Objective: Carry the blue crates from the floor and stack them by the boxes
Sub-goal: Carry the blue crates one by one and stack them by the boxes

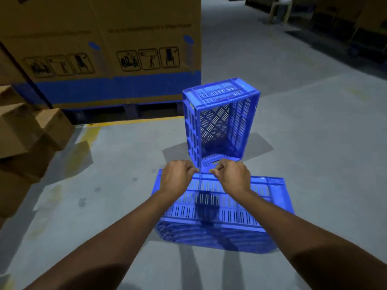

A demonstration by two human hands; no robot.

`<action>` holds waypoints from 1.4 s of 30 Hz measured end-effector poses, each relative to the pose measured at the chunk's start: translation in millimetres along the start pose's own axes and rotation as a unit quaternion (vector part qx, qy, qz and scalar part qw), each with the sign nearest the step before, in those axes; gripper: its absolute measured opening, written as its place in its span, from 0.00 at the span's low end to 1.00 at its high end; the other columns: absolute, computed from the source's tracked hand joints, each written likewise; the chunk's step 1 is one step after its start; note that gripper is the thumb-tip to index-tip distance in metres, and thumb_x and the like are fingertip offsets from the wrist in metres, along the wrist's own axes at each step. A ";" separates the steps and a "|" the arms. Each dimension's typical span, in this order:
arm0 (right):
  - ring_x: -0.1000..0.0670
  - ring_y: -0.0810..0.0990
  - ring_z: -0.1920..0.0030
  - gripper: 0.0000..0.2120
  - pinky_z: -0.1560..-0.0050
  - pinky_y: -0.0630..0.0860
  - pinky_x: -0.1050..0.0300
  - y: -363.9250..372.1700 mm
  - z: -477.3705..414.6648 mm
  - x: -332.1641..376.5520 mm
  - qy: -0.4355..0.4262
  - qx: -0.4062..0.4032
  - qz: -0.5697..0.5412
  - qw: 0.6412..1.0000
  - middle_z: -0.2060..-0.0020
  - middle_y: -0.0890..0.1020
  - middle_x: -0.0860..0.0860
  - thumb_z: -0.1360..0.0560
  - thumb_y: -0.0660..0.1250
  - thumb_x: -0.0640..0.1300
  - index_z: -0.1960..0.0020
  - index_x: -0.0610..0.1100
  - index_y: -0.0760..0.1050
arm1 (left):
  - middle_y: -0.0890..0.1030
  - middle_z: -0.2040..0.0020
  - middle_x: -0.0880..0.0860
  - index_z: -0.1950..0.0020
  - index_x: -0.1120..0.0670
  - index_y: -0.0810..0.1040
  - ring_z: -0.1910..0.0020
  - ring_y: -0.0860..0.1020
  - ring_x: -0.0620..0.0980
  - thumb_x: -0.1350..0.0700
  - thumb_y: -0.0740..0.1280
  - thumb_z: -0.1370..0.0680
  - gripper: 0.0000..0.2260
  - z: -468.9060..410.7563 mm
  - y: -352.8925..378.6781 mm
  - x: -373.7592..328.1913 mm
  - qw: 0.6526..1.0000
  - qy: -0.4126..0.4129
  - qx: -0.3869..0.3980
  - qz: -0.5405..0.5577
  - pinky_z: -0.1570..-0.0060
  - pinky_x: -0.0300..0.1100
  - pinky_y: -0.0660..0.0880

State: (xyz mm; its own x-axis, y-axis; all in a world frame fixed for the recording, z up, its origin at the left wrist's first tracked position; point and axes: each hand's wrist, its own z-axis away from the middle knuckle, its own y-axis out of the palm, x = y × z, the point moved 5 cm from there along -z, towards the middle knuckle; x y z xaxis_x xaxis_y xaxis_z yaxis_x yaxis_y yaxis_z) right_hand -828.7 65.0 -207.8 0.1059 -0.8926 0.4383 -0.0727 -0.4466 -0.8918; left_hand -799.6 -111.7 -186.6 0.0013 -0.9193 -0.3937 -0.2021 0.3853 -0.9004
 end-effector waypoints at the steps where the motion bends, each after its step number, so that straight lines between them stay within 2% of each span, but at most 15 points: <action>1: 0.41 0.80 0.55 0.17 0.58 0.74 0.51 16.6 -6.3 -9.3 -0.006 -0.014 0.004 1.000 0.62 0.84 0.46 0.27 0.69 0.62 0.62 0.49 0.75 | 0.82 0.65 0.56 0.63 0.53 0.80 0.60 0.79 0.58 0.48 0.67 0.22 0.13 -4.3 20.0 5.5 1.000 0.020 -0.004 -0.008 0.64 0.47 0.70; 3: 0.40 0.80 0.59 0.22 0.63 0.71 0.51 44.2 -16.8 -26.0 -0.026 -0.049 0.026 0.998 0.65 0.82 0.45 0.26 0.63 0.67 0.65 0.48 0.70 | 0.82 0.61 0.58 0.60 0.54 0.78 0.55 0.79 0.62 0.49 0.61 0.19 0.14 -14.4 60.7 15.1 0.999 0.051 0.000 0.004 0.62 0.47 0.68; 5: 0.40 0.81 0.56 0.23 0.61 0.71 0.51 68.6 -26.4 -41.2 -0.065 -0.067 0.059 0.994 0.61 0.83 0.45 0.23 0.59 0.66 0.60 0.47 0.75 | 0.82 0.48 0.60 0.39 0.55 0.77 0.46 0.78 0.62 0.48 0.56 0.17 0.15 -26.0 101.7 23.4 0.996 0.066 0.040 0.040 0.53 0.49 0.71; 7: 0.42 0.79 0.45 0.23 0.49 0.73 0.48 96.6 -34.4 -59.8 -0.107 -0.028 0.103 0.989 0.49 0.83 0.46 0.21 0.55 0.65 0.45 0.48 0.77 | 0.78 0.39 0.62 0.23 0.54 0.60 0.38 0.74 0.61 0.44 0.53 0.17 0.25 -33.3 141.6 31.8 0.991 0.065 0.106 0.046 0.43 0.52 0.70; 10: 0.44 0.68 0.30 0.29 0.31 0.60 0.40 132.3 -39.8 -94.5 -0.088 0.049 0.172 0.980 0.33 0.74 0.47 0.20 0.50 0.66 0.29 0.49 0.67 | 0.61 0.23 0.57 0.20 0.51 0.50 0.24 0.58 0.55 0.38 0.48 0.19 0.30 -31.4 184.7 43.7 0.985 0.079 0.135 -0.073 0.27 0.57 0.54; 13: 0.44 0.67 0.31 0.29 0.30 0.57 0.40 135.8 -35.1 -100.6 -0.094 0.041 0.170 0.980 0.33 0.73 0.47 0.21 0.51 0.66 0.28 0.49 0.65 | 0.51 0.20 0.52 0.20 0.47 0.48 0.22 0.48 0.53 0.35 0.45 0.20 0.31 -22.6 192.3 46.1 0.981 0.085 0.131 -0.112 0.25 0.58 0.42; 18: 0.43 0.69 0.34 0.30 0.35 0.62 0.42 118.6 -13.3 -91.3 -0.110 0.049 0.174 0.977 0.35 0.75 0.46 0.22 0.52 0.66 0.30 0.48 0.66 | 0.61 0.25 0.59 0.21 0.50 0.52 0.25 0.57 0.58 0.30 0.47 0.23 0.36 -7.3 176.3 36.6 0.970 0.097 0.144 -0.169 0.27 0.63 0.45; 21: 0.42 0.74 0.36 0.33 0.39 0.68 0.45 107.3 -13.4 -91.1 -0.123 0.115 0.158 0.973 0.37 0.77 0.45 0.25 0.58 0.69 0.30 0.48 0.67 | 0.71 0.34 0.61 0.29 0.53 0.63 0.34 0.68 0.61 0.25 0.54 0.28 0.39 -11.4 166.8 27.7 0.968 0.095 0.163 -0.165 0.33 0.60 0.60; 24: 0.42 0.75 0.36 0.39 0.39 0.72 0.48 94.9 -25.3 -101.4 -0.102 0.220 0.131 0.961 0.34 0.77 0.48 0.32 0.64 0.74 0.29 0.51 0.69 | 0.77 0.37 0.59 0.32 0.55 0.67 0.40 0.74 0.60 0.25 0.63 0.33 0.42 -20.2 158.1 16.3 0.963 0.095 0.211 -0.140 0.42 0.54 0.70; 27: 0.47 0.79 0.47 0.28 0.48 0.73 0.55 88.5 -21.8 -105.6 -0.107 0.305 0.092 0.942 0.48 0.82 0.51 0.37 0.73 0.70 0.46 0.53 0.78 | 0.77 0.34 0.56 0.32 0.54 0.72 0.39 0.76 0.58 0.23 0.66 0.39 0.47 -20.5 156.5 12.0 0.943 0.071 0.281 -0.166 0.41 0.53 0.73; 28: 0.48 0.80 0.51 0.24 0.51 0.73 0.56 87.5 -18.8 -104.6 -0.105 0.333 0.069 0.935 0.53 0.82 0.53 0.38 0.75 0.68 0.51 0.52 0.78 | 0.80 0.40 0.55 0.38 0.53 0.77 0.44 0.78 0.57 0.22 0.66 0.42 0.45 -19.5 154.4 11.1 0.937 0.068 0.295 -0.176 0.44 0.53 0.75; 30: 0.49 0.80 0.58 0.27 0.55 0.75 0.56 85.8 -10.9 -103.9 -0.071 0.391 0.042 0.917 0.57 0.82 0.54 0.41 0.79 0.65 0.52 0.47 0.78 | 0.83 0.55 0.54 0.52 0.54 0.80 0.55 0.80 0.55 0.21 0.68 0.45 0.40 -17.3 149.3 8.8 0.930 0.062 0.321 -0.168 0.51 0.51 0.77; 33: 0.47 0.78 0.61 0.32 0.57 0.78 0.52 88.4 1.0 -103.6 -0.025 0.457 0.081 0.885 0.54 0.82 0.48 0.43 0.82 0.63 0.51 0.41 0.78 | 0.79 0.65 0.48 0.58 0.54 0.76 0.63 0.79 0.52 0.29 0.76 0.44 0.32 -8.8 146.1 4.6 0.919 0.060 0.374 -0.112 0.55 0.48 0.79; 37: 0.45 0.79 0.54 0.32 0.46 0.78 0.49 82.4 8.7 -95.5 -0.035 0.430 0.104 0.896 0.55 0.80 0.50 0.46 0.83 0.62 0.53 0.42 0.79 | 0.84 0.64 0.55 0.60 0.58 0.79 0.68 0.82 0.52 0.44 0.83 0.42 0.24 5.7 145.6 3.5 0.891 0.048 0.450 -0.047 0.59 0.50 0.83; 42: 0.42 0.82 0.57 0.27 0.56 0.80 0.51 54.4 44.9 -78.7 -0.043 0.384 0.105 0.916 0.62 0.83 0.46 0.44 0.82 0.61 0.59 0.40 0.81 | 0.82 0.72 0.51 0.69 0.57 0.79 0.71 0.81 0.48 0.42 0.82 0.41 0.21 30.5 116.2 -14.2 0.894 0.094 0.423 -0.116 0.60 0.45 0.80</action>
State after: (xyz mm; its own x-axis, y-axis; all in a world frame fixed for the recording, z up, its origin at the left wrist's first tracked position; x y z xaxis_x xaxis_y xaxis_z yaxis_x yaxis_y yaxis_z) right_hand -796.4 113.8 -295.9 0.2491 -0.9308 0.2676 0.6161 -0.0608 -0.7853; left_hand -793.3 -51.4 -291.3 -0.2333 -0.9489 -0.2125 0.5957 0.0333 -0.8025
